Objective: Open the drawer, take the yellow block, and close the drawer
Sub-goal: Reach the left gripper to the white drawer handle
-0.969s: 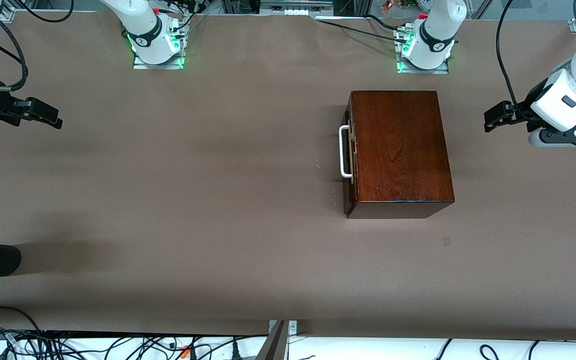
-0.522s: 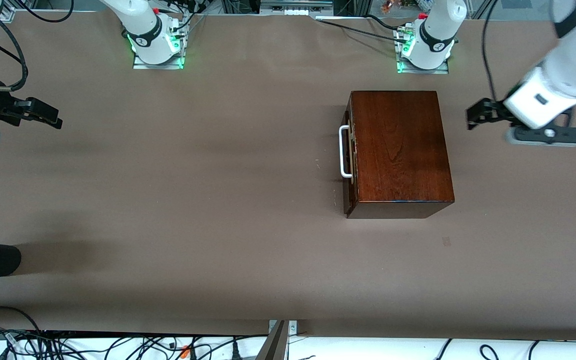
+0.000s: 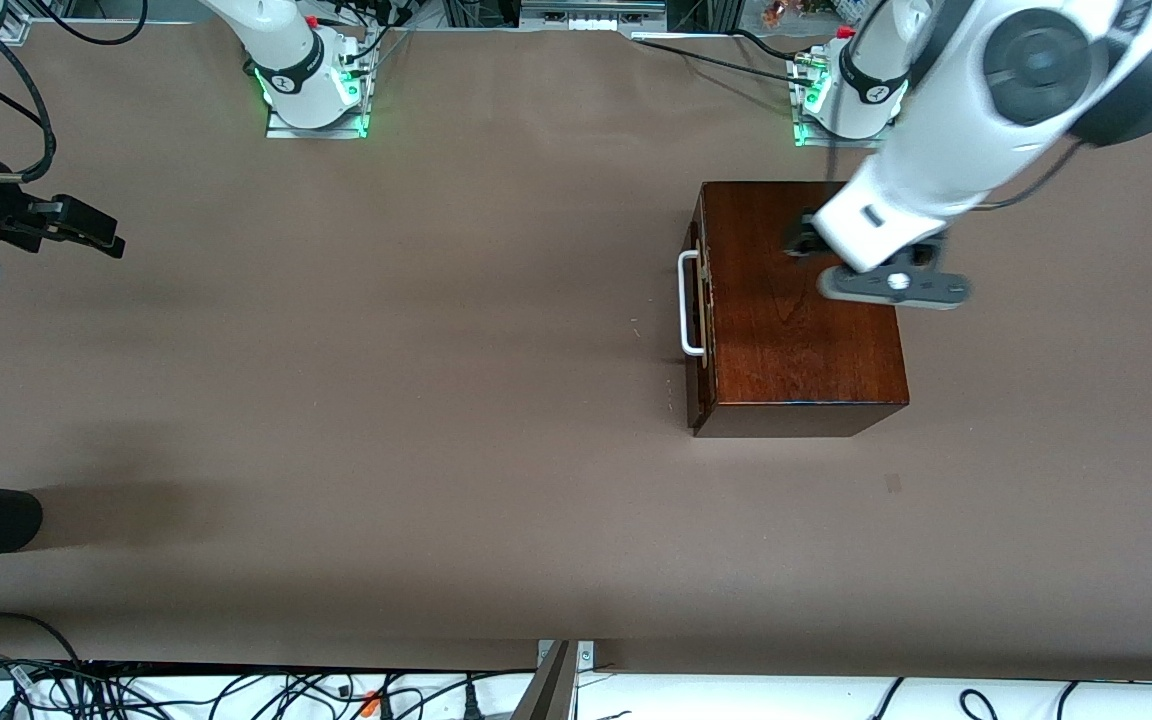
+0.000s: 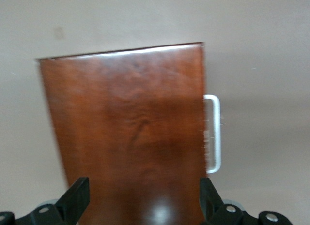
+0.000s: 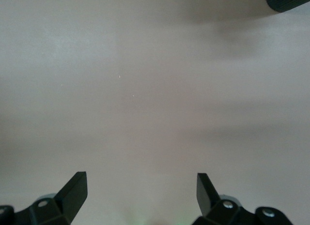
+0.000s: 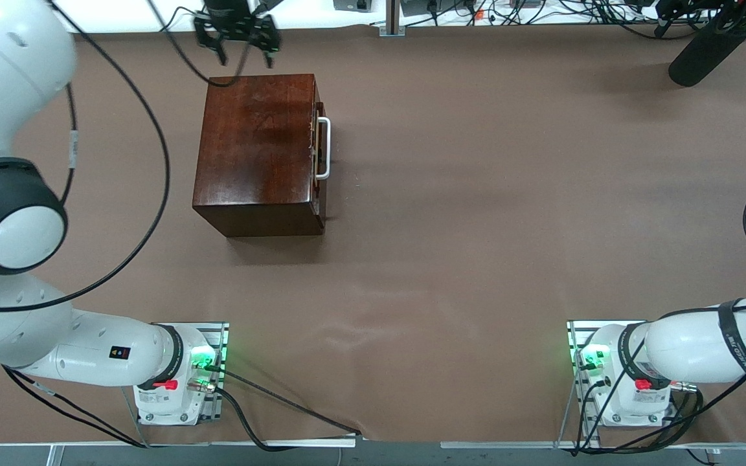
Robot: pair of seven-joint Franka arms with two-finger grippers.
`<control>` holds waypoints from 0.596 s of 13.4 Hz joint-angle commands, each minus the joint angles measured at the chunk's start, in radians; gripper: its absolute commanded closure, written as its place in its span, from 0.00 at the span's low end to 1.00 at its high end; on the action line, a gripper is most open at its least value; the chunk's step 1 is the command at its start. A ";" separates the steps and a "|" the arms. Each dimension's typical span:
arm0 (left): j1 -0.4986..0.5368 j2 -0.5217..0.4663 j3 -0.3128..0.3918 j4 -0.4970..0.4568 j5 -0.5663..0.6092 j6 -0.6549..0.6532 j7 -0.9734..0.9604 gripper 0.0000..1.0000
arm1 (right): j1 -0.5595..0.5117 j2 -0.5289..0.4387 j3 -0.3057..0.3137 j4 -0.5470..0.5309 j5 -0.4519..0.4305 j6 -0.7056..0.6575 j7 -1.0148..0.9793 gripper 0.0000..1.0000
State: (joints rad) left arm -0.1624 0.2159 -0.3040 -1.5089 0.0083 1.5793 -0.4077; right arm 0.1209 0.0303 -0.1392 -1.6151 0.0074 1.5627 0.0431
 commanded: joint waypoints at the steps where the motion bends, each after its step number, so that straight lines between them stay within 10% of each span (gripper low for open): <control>1: -0.113 0.117 0.005 0.108 0.002 -0.013 -0.123 0.00 | -0.007 -0.006 0.007 0.006 0.000 -0.001 -0.003 0.00; 8: -0.348 0.243 0.003 0.104 0.253 0.076 -0.416 0.00 | -0.007 -0.006 0.007 0.006 0.000 -0.001 -0.003 0.00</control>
State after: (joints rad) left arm -0.4701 0.4170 -0.3093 -1.4448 0.1804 1.6656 -0.7812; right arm 0.1209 0.0303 -0.1392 -1.6151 0.0074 1.5629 0.0431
